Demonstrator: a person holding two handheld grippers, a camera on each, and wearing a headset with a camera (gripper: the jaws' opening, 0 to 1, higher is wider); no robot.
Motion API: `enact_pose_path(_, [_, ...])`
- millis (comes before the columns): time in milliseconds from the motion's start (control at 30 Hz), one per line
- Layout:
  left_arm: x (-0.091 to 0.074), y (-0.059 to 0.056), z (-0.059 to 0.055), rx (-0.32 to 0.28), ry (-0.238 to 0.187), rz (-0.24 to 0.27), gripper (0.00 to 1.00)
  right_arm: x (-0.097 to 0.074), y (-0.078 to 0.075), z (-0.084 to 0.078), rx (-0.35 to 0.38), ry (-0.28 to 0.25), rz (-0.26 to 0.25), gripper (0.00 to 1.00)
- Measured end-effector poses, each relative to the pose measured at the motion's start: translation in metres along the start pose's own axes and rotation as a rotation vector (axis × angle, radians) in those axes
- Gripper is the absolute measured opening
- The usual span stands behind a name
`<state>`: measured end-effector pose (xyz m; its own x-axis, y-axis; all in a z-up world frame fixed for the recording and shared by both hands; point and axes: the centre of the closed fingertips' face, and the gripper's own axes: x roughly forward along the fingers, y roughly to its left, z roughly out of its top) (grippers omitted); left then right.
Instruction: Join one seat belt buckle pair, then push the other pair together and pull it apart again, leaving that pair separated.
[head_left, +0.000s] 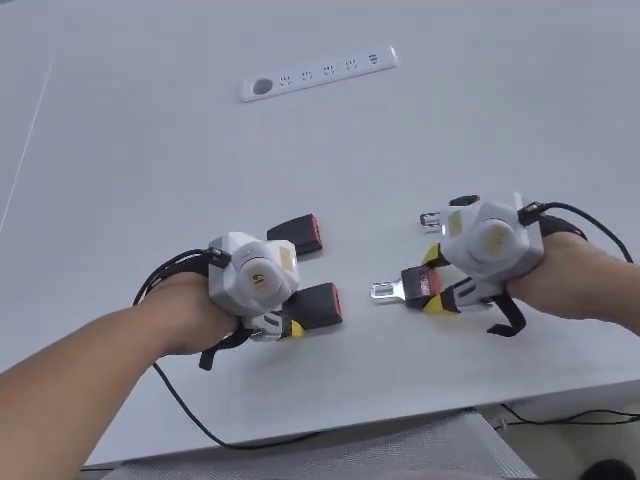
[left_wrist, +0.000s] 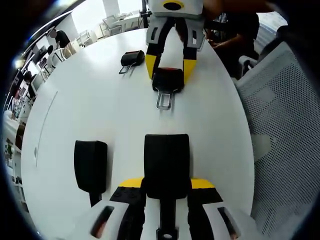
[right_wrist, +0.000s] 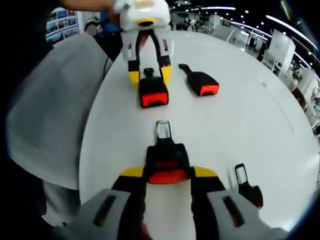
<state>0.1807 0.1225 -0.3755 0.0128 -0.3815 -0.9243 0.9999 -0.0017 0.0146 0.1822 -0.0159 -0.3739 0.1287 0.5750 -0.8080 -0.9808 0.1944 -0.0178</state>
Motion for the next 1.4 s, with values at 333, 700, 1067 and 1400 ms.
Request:
enact_pose_path(333, [0.000,-0.001,0.000,-0.006,0.005,0.004,0.33,0.021,0.008,0.027,-0.034,0.009,0.001,0.35])
enact_pose_path(700, [0.000,-0.001,-0.001,-0.003,0.020,0.001,0.33,0.023,0.010,0.031,-0.049,0.011,-0.014,0.34])
enact_pose_path(1067, [0.000,-0.001,0.000,0.002,0.023,0.005,0.33,0.029,0.015,0.038,-0.044,-0.013,-0.002,0.34])
enact_pose_path(1400, [0.001,0.000,0.000,-0.003,-0.015,-0.011,0.32,0.031,0.016,0.041,-0.017,-0.068,0.003,0.33])
